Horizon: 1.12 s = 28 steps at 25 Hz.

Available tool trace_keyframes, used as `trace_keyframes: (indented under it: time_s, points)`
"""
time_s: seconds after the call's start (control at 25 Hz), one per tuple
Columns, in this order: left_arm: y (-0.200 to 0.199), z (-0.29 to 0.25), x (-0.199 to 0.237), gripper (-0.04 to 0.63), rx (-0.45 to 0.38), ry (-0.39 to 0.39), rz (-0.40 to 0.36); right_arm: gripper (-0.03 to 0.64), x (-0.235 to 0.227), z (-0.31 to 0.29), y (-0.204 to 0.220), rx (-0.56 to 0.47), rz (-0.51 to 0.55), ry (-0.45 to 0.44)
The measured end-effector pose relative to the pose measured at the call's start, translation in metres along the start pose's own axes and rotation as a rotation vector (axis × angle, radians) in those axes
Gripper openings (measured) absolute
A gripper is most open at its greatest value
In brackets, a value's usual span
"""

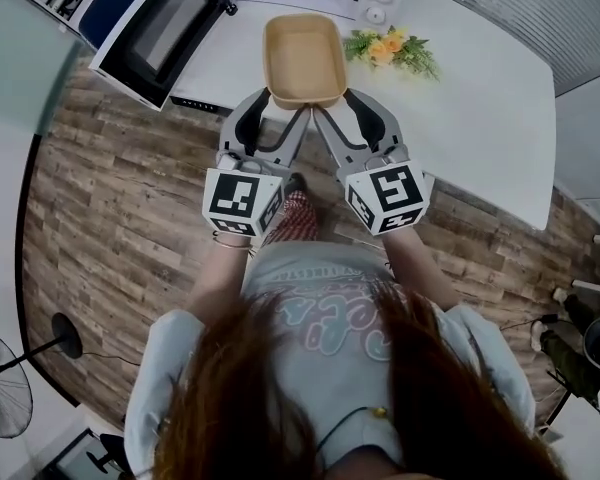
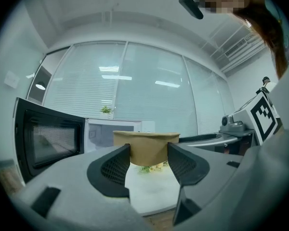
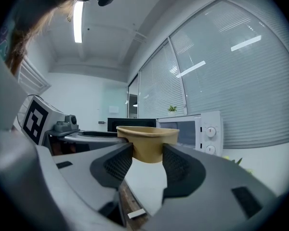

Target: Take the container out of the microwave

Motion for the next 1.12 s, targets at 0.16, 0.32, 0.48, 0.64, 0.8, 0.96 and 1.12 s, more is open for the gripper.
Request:
trace_keyframes:
  time_s: [0.16, 0.32, 0.48, 0.64, 0.8, 0.96, 1.12]
  points:
    - [-0.002, 0.016, -0.014, 0.244, -0.002, -0.003, -0.003, 0.183, 0.010, 0.018, 0.000, -0.002, -0.002, 0.000]
    - [-0.004, 0.030, -0.029, 0.244, -0.010, -0.004, 0.001, 0.183, 0.018, 0.038, -0.001, -0.005, 0.002, -0.001]
    - [-0.008, 0.045, -0.044, 0.244, -0.013, -0.003, 0.001, 0.183, 0.027, 0.058, -0.002, -0.005, 0.010, -0.003]
    - [-0.016, 0.056, -0.058, 0.244, -0.032, -0.007, -0.013, 0.183, 0.033, 0.075, -0.008, -0.024, 0.017, -0.002]
    - [-0.022, 0.069, -0.068, 0.244, -0.053, -0.016, -0.013, 0.183, 0.041, 0.088, -0.013, -0.038, 0.012, -0.012]
    - [-0.033, 0.080, -0.073, 0.244, -0.092, -0.018, -0.018, 0.179, 0.050, 0.098, -0.023, -0.058, 0.045, -0.026]
    - [-0.045, 0.086, -0.075, 0.244, -0.122, -0.027, -0.007, 0.179, 0.055, 0.102, -0.036, -0.084, 0.084, -0.033]
Point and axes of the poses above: the fingertips, and each gripper's own axes: z backward along the fingers, x to its left, y out of its underside, the point moved 1 cm from there along z, backward along the fingers, and after that the axes turned 2 degrees about -z, right-handed, at the moved point
